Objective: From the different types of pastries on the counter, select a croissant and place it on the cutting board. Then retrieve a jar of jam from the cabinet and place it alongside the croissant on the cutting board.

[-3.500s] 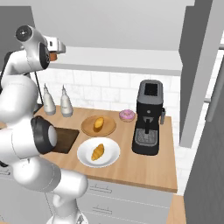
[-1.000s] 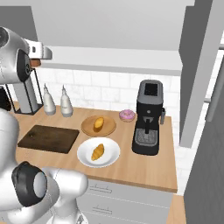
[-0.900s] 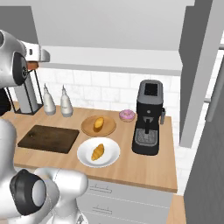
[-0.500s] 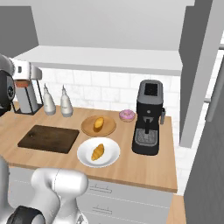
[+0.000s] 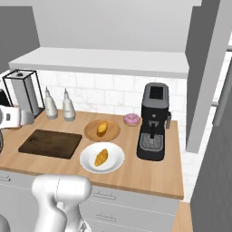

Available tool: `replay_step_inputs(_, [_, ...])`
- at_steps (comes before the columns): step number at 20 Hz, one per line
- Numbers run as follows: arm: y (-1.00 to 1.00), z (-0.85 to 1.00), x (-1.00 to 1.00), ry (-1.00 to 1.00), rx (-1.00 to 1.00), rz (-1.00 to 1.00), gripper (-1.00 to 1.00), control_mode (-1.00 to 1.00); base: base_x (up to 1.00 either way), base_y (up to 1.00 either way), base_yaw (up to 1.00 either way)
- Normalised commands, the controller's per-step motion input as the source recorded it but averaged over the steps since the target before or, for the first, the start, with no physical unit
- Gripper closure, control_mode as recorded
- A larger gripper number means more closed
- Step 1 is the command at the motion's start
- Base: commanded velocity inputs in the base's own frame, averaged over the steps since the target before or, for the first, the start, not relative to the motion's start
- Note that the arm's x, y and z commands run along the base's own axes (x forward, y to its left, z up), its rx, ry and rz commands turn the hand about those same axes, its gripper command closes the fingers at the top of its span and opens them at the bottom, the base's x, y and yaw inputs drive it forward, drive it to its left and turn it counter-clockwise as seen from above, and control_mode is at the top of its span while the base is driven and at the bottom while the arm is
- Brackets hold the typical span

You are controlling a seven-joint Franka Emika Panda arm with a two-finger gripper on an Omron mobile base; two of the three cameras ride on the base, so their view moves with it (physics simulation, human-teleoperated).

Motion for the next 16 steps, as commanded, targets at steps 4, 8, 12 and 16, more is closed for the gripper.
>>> replay_step_inputs(4, [-0.1, -0.18, -0.13, 0.0, 0.0, 0.0, 1.0, -1.0, 0.0, 0.0, 0.0])
replay_step_inputs(8, [-0.22, -0.82, -0.02, 0.03, 0.02, 0.0, 1.0, -1.0, 0.0, 0.0, 0.0])
replay_step_inputs(12, [-0.3, -1.0, -0.18, -0.01, 0.0, 0.0, 1.0, -1.0, 0.0, 0.0, 0.0])
replay_step_inputs(16, [-0.04, -1.0, -0.19, -0.19, -0.04, 0.01, 1.0, -1.0, 0.0, 0.0, 0.0])
